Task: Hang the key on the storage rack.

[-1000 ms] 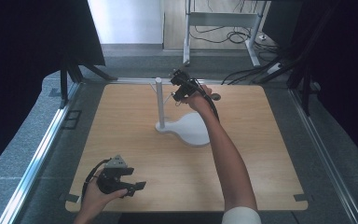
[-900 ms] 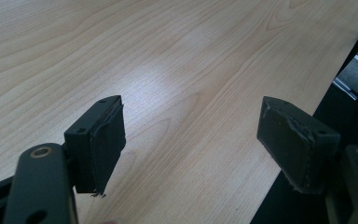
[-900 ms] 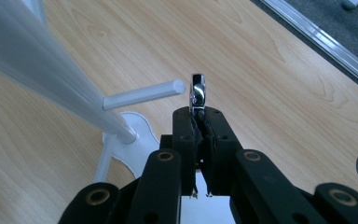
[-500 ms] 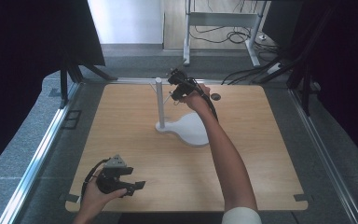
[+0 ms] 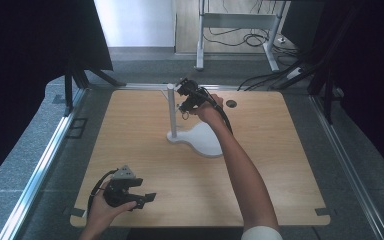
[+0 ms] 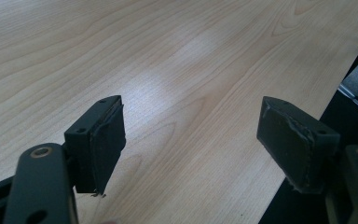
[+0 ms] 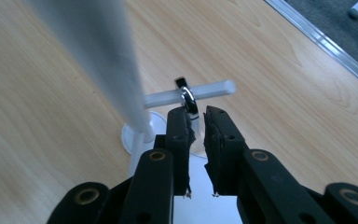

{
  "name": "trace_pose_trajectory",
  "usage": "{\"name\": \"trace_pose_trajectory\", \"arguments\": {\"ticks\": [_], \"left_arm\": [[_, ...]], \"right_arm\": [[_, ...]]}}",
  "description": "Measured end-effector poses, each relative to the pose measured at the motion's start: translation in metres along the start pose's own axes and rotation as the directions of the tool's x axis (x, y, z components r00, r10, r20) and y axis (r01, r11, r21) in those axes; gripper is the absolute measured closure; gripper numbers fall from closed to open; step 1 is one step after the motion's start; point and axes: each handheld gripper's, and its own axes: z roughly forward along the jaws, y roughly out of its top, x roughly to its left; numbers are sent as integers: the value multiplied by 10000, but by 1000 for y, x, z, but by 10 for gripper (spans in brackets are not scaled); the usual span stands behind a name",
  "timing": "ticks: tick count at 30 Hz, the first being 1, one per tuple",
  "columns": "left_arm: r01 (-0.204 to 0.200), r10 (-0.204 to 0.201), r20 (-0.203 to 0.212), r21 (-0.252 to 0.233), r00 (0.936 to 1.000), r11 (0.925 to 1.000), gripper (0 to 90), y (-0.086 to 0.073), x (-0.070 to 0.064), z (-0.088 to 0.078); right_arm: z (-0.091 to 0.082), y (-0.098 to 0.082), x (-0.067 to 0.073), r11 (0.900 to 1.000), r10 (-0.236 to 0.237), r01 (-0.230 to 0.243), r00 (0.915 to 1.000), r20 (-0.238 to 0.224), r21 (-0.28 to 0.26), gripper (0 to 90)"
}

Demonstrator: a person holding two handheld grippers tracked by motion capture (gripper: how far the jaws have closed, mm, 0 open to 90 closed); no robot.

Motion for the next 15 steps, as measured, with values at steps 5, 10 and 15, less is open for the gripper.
{"name": "trace_pose_trajectory", "arguments": {"ticks": [5, 10, 15], "left_arm": [[2, -2, -18, 11, 10000, 10000, 239, 0, 0, 0], [11, -11, -75, 44, 10000, 10000, 239, 0, 1, 0], [22, -21, -110, 95, 9999, 10000, 239, -1, 2, 1]], "right_arm": [[-3, -5, 4, 9999, -46, 44, 9999, -155, -113, 755], [-13, -20, 6, 9992, -66, 54, 9995, -309, -394, 658], [-26, -38, 7, 9956, 161, -224, 9975, -695, -912, 582]]}}
